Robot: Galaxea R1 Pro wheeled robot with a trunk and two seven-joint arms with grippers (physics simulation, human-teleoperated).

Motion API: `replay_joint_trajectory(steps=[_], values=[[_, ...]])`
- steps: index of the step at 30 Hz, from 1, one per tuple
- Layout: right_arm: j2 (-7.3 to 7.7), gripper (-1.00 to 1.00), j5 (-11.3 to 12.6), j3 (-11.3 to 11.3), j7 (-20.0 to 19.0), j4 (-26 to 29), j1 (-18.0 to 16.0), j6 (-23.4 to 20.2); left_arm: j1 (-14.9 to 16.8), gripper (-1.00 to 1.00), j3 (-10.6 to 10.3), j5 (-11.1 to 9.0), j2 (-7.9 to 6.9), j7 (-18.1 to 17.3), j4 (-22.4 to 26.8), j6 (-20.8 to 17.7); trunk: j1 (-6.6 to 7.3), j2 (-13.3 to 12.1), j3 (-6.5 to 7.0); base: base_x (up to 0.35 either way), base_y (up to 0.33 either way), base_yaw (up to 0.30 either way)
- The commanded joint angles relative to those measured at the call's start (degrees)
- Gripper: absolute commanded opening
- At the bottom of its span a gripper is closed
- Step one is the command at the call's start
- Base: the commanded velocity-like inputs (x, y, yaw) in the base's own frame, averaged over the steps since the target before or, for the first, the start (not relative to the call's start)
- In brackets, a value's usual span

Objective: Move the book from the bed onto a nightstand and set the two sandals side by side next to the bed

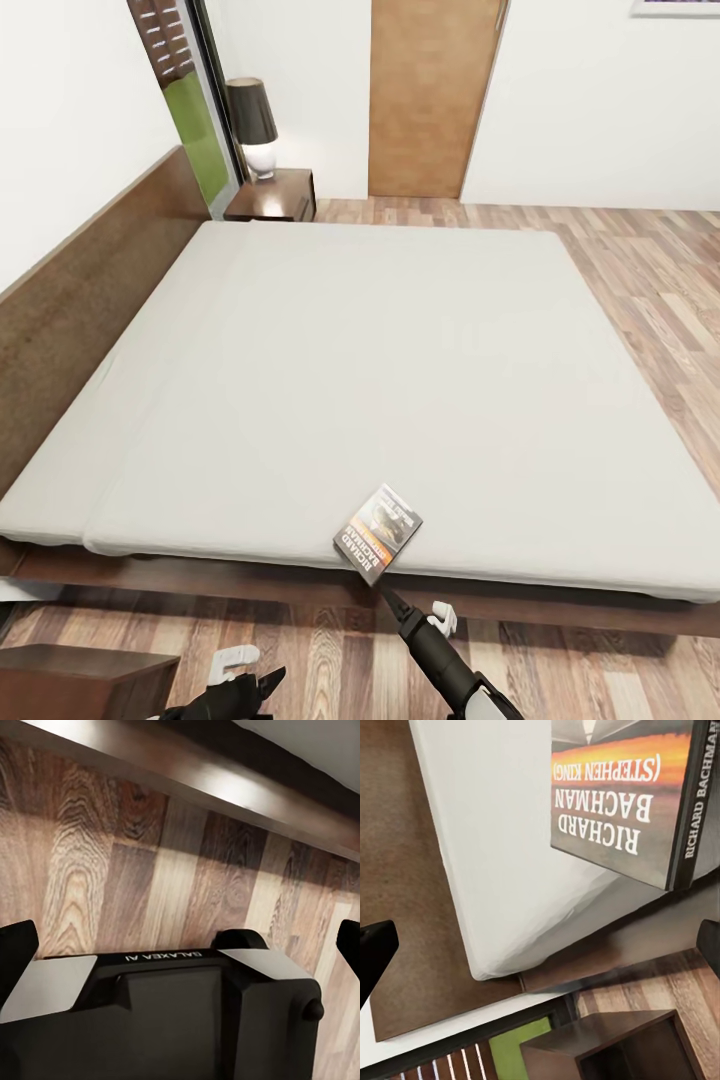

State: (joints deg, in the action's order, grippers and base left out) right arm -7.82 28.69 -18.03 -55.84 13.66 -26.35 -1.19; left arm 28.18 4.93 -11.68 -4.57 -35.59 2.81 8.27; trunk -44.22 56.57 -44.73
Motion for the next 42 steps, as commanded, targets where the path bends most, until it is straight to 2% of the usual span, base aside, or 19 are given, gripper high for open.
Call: replay_joint_trajectory(steps=[1, 11, 21, 42], values=[[0.00, 1.00, 0.4, 0.1, -0.1, 0.0, 0.0, -0.1, 0.0, 1.00, 0.4, 0.1, -0.01, -0.3, -0.1, 0.1, -0.23, 0.4, -0.22, 0.000, 0.000, 0.000], [0.00, 1.00, 0.4, 0.1, -0.1, 0.0, 0.0, -0.1, 0.0, 1.00, 0.4, 0.2, 0.00, -0.3, -0.1, 0.1, -2.43, 4.5, -2.02, 0.000, 0.000, 0.000], [0.00, 1.00, 0.4, 0.1, -0.1, 0.0, 0.0, -0.1, 0.0, 1.00, 0.4, 0.2, 0.00, -0.3, -0.1, 0.1, -2.43, 4.5, -2.02, 0.000, 0.000, 0.000], [0.00, 1.00, 0.4, 0.1, -0.1, 0.0, 0.0, -0.1, 0.0, 1.00, 0.4, 0.2, 0.00, -0.3, -0.1, 0.1, -7.04, 12.9, -5.79, 0.000, 0.000, 0.000]])
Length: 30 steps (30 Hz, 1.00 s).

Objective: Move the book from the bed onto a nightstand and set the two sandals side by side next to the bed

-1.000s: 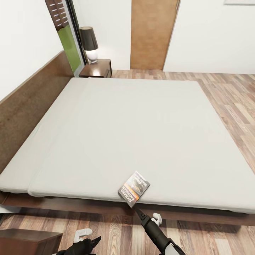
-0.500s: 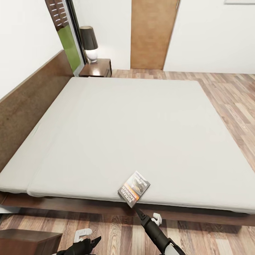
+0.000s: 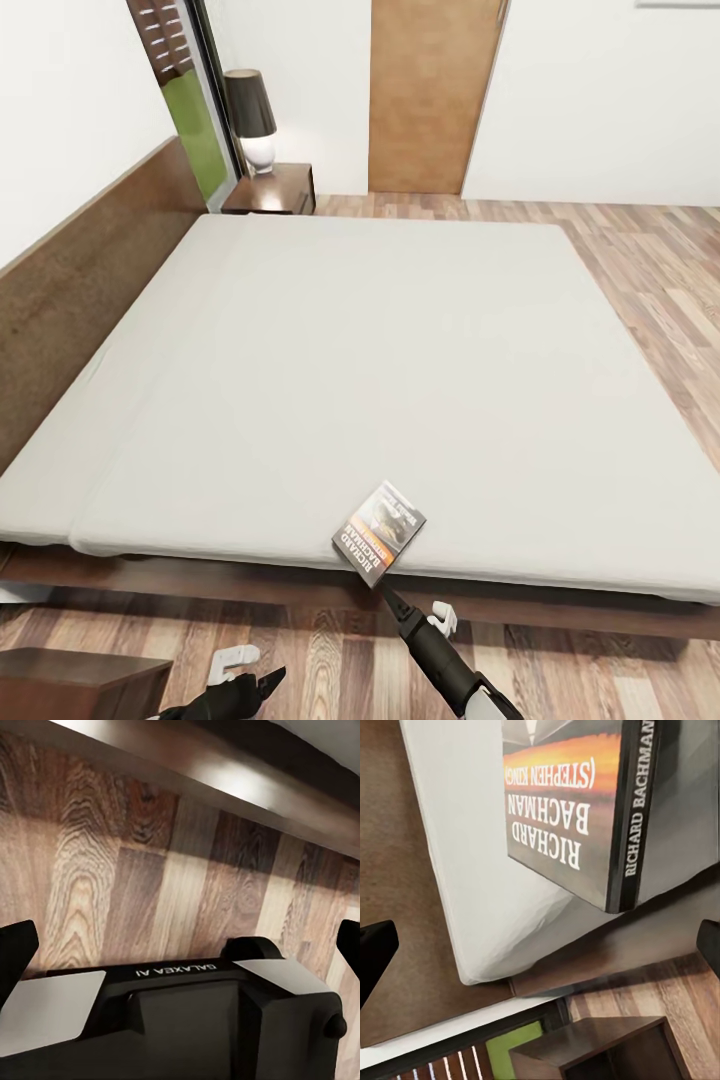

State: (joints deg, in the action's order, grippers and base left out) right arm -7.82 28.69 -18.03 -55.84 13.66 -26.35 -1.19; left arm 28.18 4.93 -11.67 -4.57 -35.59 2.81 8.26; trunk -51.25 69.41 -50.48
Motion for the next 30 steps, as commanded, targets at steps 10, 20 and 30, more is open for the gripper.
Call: replay_joint_trajectory(steps=[10, 20, 30], values=[[0.00, 1.00, 0.4, 0.1, -0.1, 0.0, 0.0, -0.1, 0.0, 1.00, 0.4, 0.2, 0.00, -0.3, -0.1, 0.1, -2.20, 4.0, -1.83, 0.000, 0.000, 0.000], [0.00, 1.00, 0.4, 0.1, -0.1, 0.0, 0.0, -0.1, 0.0, 1.00, 0.4, 0.1, 0.00, -0.3, -0.1, 0.1, -4.40, 8.1, -3.63, 0.000, 0.000, 0.000], [0.00, 1.00, 0.4, 0.1, -0.1, 0.0, 0.0, -0.2, 0.0, 1.00, 0.4, 0.2, 0.00, -0.3, -0.1, 0.1, -4.62, 8.5, -3.81, 0.000, 0.000, 0.000]])
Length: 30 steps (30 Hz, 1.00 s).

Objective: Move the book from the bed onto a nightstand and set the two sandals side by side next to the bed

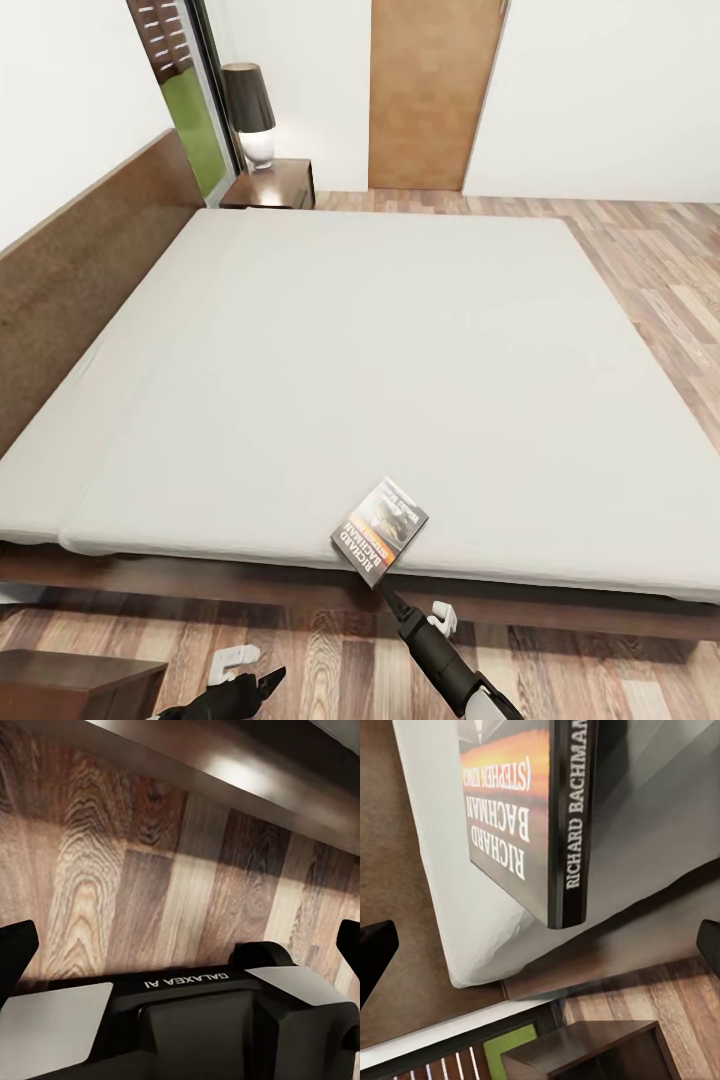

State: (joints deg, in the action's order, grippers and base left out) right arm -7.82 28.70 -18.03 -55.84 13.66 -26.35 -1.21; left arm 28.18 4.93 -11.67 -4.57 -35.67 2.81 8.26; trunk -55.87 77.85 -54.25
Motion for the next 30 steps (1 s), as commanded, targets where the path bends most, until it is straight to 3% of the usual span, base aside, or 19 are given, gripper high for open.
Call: replay_joint_trajectory(steps=[1, 11, 30], values=[[0.00, 1.00, 0.4, 0.1, -0.1, 0.0, 0.0, -0.1, 0.0, 1.00, 0.4, 0.2, 0.00, -0.3, -0.1, 0.1, 0.00, 0.0, -0.03, 0.000, 0.000, 0.000], [0.00, 1.00, 0.4, 0.1, -0.1, 0.0, 0.0, -0.1, 0.0, 1.00, 0.4, 0.2, 0.00, -0.3, -0.1, 0.1, -2.20, 4.0, -1.83, 0.000, 0.000, 0.000], [0.00, 1.00, 0.4, 0.1, -0.1, 0.0, 0.0, -0.1, 0.0, 1.00, 0.4, 0.1, -0.01, -0.2, -0.1, 0.1, -2.20, 4.0, -1.83, 0.000, 0.003, 0.000]])
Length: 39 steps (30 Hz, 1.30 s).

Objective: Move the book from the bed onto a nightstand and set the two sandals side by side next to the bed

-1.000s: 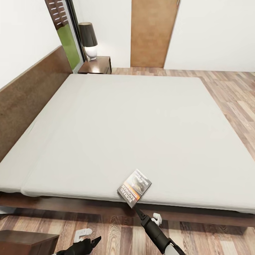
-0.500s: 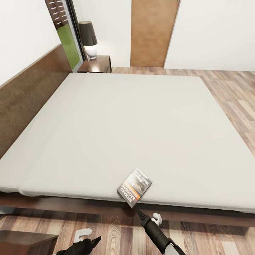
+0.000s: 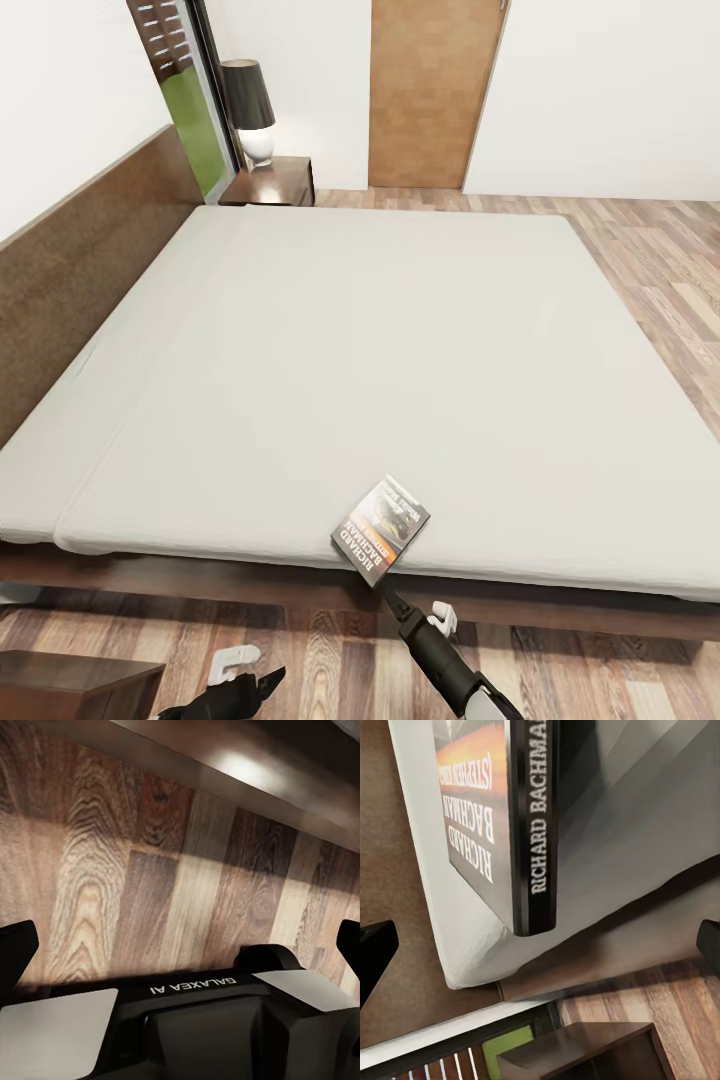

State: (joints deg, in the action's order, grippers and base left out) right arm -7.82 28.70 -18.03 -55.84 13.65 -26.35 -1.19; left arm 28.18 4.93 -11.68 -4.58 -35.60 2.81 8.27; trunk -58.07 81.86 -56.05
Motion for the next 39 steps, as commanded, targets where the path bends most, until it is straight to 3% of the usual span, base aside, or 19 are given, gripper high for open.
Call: replay_joint_trajectory(steps=[1, 39], values=[[0.00, 1.00, 0.4, 0.1, -0.1, 0.0, 0.0, -0.1, 0.0, 1.00, 0.4, 0.2, 0.00, -0.3, -0.1, 0.1, 0.00, 0.0, -0.03, 0.000, 0.074, 0.000], [0.00, 1.00, 0.4, 0.1, -0.1, 0.0, 0.0, -0.1, 0.0, 1.00, 0.4, 0.1, -0.04, -0.1, -0.1, 0.1, 0.00, 0.0, -0.03, 0.028, 0.023, 0.000]])
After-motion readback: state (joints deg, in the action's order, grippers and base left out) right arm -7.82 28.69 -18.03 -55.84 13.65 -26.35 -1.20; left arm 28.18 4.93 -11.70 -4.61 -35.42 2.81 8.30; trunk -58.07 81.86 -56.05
